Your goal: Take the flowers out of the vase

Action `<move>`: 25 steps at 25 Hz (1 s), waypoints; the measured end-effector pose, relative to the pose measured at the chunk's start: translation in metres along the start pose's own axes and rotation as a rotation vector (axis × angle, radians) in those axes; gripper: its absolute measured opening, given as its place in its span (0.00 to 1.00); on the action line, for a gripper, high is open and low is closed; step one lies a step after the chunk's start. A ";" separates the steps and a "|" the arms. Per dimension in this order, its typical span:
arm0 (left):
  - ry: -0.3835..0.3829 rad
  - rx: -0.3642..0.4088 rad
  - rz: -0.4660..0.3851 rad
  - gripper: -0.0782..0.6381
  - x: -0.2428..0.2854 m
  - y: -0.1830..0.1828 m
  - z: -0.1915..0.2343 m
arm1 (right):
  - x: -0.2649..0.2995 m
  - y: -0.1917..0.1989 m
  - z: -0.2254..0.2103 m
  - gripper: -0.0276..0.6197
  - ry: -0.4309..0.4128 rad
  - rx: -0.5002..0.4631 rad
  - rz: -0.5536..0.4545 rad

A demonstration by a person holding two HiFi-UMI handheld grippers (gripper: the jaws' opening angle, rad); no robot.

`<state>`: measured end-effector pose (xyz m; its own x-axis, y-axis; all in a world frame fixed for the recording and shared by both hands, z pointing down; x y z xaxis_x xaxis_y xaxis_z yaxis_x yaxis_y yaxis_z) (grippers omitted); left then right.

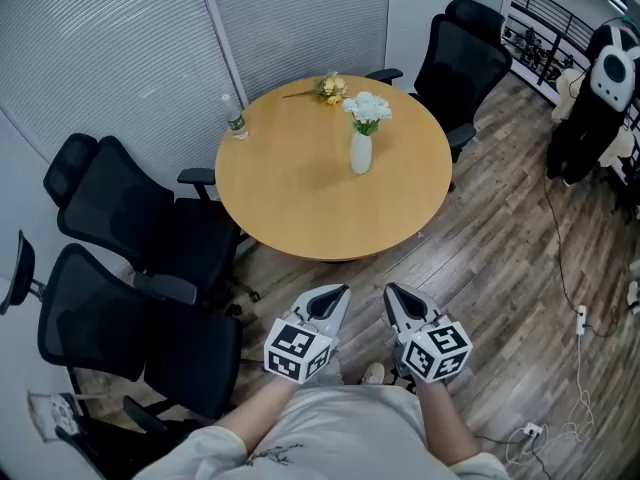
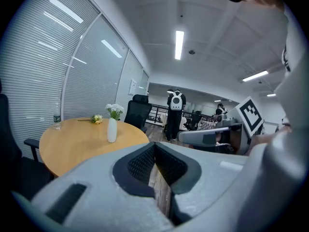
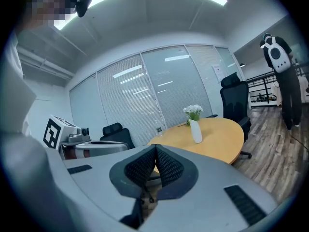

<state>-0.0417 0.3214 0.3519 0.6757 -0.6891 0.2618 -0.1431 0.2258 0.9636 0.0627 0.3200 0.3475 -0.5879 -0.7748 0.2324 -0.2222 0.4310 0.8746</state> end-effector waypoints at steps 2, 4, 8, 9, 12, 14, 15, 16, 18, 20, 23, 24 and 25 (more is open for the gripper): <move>0.004 0.008 -0.002 0.12 -0.002 -0.001 0.006 | 0.005 -0.002 0.003 0.05 0.011 -0.007 -0.004; 0.012 0.014 -0.008 0.12 -0.003 -0.002 0.013 | 0.011 -0.004 0.008 0.05 0.022 -0.016 -0.011; 0.029 0.023 -0.015 0.12 -0.013 0.000 0.028 | 0.023 -0.003 0.020 0.05 0.038 -0.024 -0.030; 0.032 0.024 -0.013 0.12 -0.015 0.001 0.032 | 0.026 -0.002 0.023 0.05 0.041 -0.024 -0.031; 0.036 0.023 -0.006 0.12 -0.019 0.005 0.043 | 0.034 0.000 0.029 0.05 0.047 -0.022 -0.031; 0.038 0.019 -0.004 0.12 -0.018 0.007 0.049 | 0.039 0.001 0.029 0.05 0.051 -0.020 -0.028; 0.041 0.018 -0.005 0.12 -0.018 0.007 0.051 | 0.041 0.001 0.029 0.05 0.052 -0.019 -0.026; 0.045 0.019 -0.004 0.12 -0.017 0.007 0.053 | 0.044 0.001 0.028 0.05 0.053 -0.019 -0.025; 0.050 0.021 -0.004 0.12 -0.013 0.007 0.059 | 0.050 -0.001 0.027 0.05 0.054 -0.020 -0.028; 0.050 0.021 -0.005 0.12 -0.010 0.006 0.065 | 0.057 -0.004 0.025 0.05 0.052 -0.022 -0.031; 0.048 0.024 -0.006 0.12 -0.001 0.005 0.072 | 0.067 -0.008 0.018 0.05 0.047 -0.021 -0.032; 0.047 0.025 -0.004 0.12 0.003 0.005 0.075 | 0.070 -0.009 0.014 0.05 0.045 -0.019 -0.033; 0.045 0.024 -0.003 0.12 0.008 0.005 0.077 | 0.074 -0.010 0.011 0.05 0.043 -0.018 -0.035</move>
<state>-0.0930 0.2644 0.3631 0.7081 -0.6576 0.2571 -0.1585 0.2068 0.9655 0.0130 0.2635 0.3510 -0.5462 -0.8084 0.2195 -0.2280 0.3956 0.8897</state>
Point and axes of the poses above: the fingertips, and each gripper's own axes: x forward along the fingers, z to its left, y out of its underside, the point moved 2 cm from there along -x, backward along the fingers, and after that the axes turned 8 degrees about x, right-handed, at the moved point
